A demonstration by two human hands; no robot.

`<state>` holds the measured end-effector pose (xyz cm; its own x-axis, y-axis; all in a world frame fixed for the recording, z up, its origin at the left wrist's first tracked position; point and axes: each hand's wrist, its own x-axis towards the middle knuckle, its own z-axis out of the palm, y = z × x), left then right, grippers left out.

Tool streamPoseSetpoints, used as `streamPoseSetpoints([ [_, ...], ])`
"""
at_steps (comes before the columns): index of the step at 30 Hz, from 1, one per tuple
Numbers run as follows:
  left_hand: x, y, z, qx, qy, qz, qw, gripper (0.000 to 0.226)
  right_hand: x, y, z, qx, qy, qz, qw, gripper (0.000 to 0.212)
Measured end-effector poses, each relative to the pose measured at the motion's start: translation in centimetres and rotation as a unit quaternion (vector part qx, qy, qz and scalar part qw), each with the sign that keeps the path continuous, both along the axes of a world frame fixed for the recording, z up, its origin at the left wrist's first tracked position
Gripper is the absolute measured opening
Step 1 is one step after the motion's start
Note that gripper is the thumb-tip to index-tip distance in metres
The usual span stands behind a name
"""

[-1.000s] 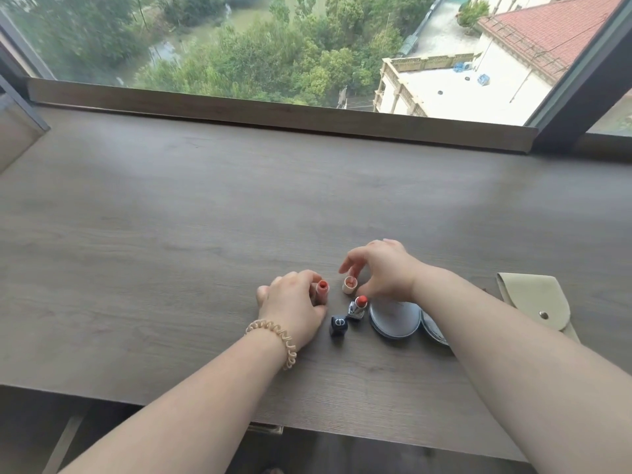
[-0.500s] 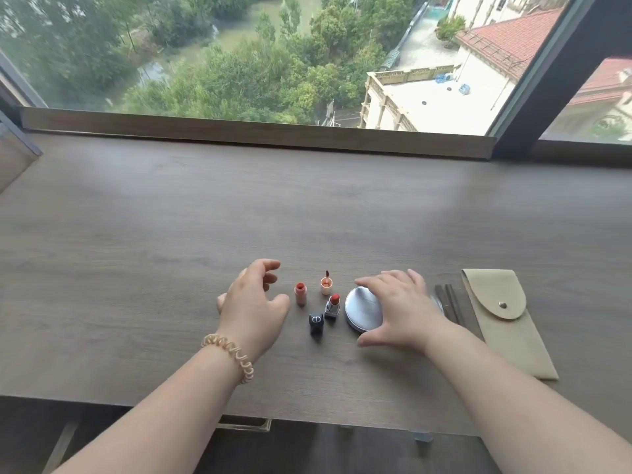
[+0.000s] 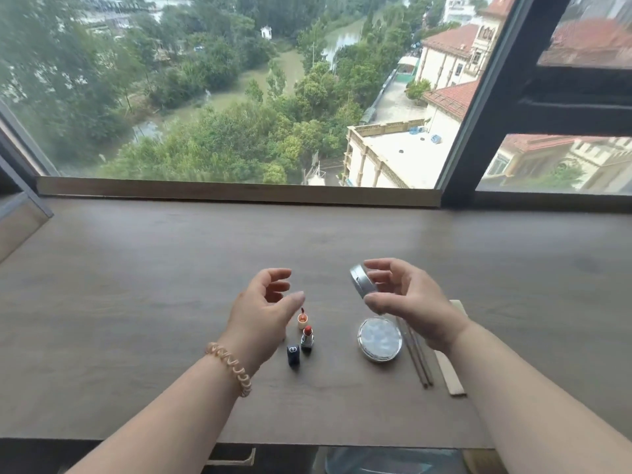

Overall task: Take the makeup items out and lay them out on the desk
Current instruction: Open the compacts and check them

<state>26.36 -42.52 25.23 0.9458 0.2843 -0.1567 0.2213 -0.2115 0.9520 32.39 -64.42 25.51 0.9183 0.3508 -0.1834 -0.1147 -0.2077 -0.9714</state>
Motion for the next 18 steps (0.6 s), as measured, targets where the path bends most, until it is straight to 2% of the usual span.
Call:
streamPoseSetpoints([
  [2, -0.3, -1.9, 2.5, -0.100, 0.009, -0.083, 0.991, 0.038, -0.5, -0.7, 3.0, 0.030, -0.014, 0.021, 0.999, 0.058],
  [6, -0.6, -4.9, 5.2, -0.179, 0.049, -0.220, 0.958, 0.074, -2.3, -1.4, 7.2, 0.036, -0.054, 0.071, 0.995, 0.047],
  [8, -1.2, -6.0, 6.5, -0.221, 0.027, -0.263, 0.939, 0.069, -3.6, -1.7, 9.0, 0.021, -0.081, 0.077, 0.993, 0.045],
  [10, -1.6, -6.7, 7.3, -0.276, 0.003, -0.265, 0.924, 0.060, -4.5, -2.2, 10.1, -0.003, -0.104, 0.076, 0.992, 0.044],
  [13, -2.4, -7.2, 7.9, -0.311, -0.005, -0.253, 0.916, 0.062, -5.7, -2.9, 11.6, -0.089, -0.155, 0.083, 0.980, 0.042],
  [15, -2.9, -7.4, 7.8, -0.322, -0.006, -0.241, 0.915, 0.062, -6.4, -3.0, 12.4, -0.153, -0.203, 0.089, 0.963, 0.038],
  [18, -3.4, -7.4, 7.9, -0.357, -0.015, -0.253, 0.899, 0.054, -7.4, -2.5, 12.9, -0.225, -0.270, 0.094, 0.932, 0.042],
])
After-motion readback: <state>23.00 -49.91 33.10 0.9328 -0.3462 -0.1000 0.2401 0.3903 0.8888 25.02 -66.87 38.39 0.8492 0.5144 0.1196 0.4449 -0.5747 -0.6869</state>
